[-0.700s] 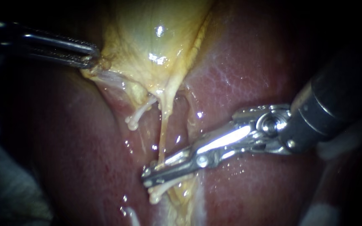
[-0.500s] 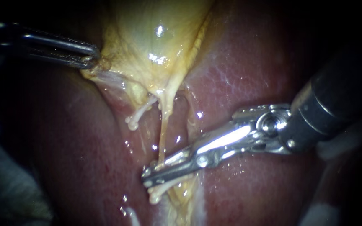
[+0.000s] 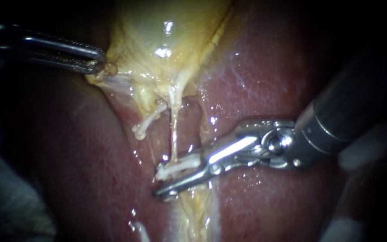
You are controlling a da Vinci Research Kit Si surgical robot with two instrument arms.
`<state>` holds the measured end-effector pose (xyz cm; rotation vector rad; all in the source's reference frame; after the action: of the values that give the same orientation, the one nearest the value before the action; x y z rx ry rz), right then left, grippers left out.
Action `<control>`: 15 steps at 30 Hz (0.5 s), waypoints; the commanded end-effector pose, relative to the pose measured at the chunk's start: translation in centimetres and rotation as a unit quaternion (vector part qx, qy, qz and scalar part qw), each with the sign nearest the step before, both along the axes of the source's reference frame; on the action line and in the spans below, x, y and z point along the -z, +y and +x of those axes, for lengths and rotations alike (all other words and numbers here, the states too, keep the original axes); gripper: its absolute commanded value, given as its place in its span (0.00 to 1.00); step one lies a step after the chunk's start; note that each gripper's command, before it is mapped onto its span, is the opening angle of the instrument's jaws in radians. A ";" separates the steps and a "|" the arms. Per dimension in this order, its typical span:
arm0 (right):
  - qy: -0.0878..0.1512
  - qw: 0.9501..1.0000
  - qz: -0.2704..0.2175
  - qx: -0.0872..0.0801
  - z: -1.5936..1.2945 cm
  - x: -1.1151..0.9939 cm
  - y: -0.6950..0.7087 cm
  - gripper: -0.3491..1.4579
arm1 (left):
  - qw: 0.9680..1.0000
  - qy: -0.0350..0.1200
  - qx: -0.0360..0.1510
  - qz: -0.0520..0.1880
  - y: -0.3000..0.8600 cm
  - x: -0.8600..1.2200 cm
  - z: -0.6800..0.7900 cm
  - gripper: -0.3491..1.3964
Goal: Going back second clip right tube
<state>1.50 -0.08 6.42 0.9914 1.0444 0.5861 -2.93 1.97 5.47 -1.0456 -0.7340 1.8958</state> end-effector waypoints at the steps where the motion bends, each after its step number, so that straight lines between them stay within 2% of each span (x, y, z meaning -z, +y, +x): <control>1: -0.006 1.000 -0.003 -0.011 -0.02 -0.04 0.03 0.47 | 1.000 0.000 0.000 0.000 0.00 0.00 0.00 0.00; 5: -0.012 1.000 -0.014 -0.025 -0.09 -0.11 0.10 0.47 | 1.000 0.000 0.000 0.000 0.00 0.00 0.00 0.00; 10: -0.014 0.999 -0.019 -0.030 -0.16 -0.15 0.13 0.47 | 1.000 0.000 0.000 0.000 0.00 0.00 0.00 0.00; 13: -0.010 0.999 -0.029 -0.027 -0.21 -0.14 0.13 0.47 | 1.000 0.000 0.000 0.000 0.00 0.00 0.00 0.00; 15: 0.002 0.998 -0.061 -0.017 -0.26 -0.10 0.12 0.47 | 1.000 0.000 0.000 0.000 0.00 0.00 0.01 0.00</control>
<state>1.21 0.04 6.50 0.8506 1.0998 0.5097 -2.92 1.97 5.48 -1.0456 -0.7347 1.8962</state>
